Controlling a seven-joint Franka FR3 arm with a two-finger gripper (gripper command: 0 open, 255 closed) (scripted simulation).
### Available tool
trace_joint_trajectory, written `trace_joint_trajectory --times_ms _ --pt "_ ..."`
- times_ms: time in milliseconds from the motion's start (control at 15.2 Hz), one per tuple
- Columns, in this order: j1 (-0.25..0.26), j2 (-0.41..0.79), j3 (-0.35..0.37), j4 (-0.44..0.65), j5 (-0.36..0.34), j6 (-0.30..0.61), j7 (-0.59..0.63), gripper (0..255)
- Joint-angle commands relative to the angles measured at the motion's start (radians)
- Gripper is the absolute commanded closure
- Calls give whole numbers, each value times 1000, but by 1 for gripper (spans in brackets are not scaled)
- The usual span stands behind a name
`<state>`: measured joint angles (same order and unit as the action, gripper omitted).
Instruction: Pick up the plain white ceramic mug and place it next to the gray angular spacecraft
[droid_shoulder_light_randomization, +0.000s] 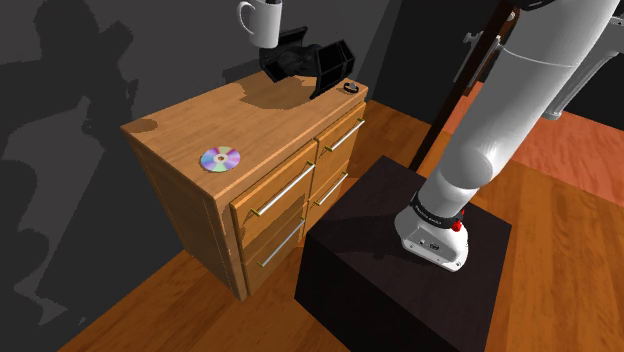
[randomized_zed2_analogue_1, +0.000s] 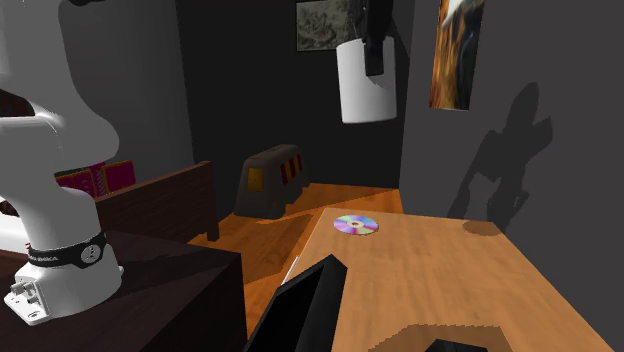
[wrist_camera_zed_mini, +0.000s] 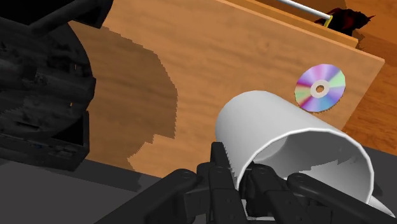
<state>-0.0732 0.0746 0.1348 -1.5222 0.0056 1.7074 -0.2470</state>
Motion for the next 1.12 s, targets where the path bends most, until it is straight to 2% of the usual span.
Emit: trace_joint_trajectory --times_ms 0,198,1056 --pt "-28 -22 -23 -21 10 -1 -53 255" --pt "-68 -35 -58 -36 22 -1 -129 255" --pt "-68 -56 -58 -238 24 180 -135 255"
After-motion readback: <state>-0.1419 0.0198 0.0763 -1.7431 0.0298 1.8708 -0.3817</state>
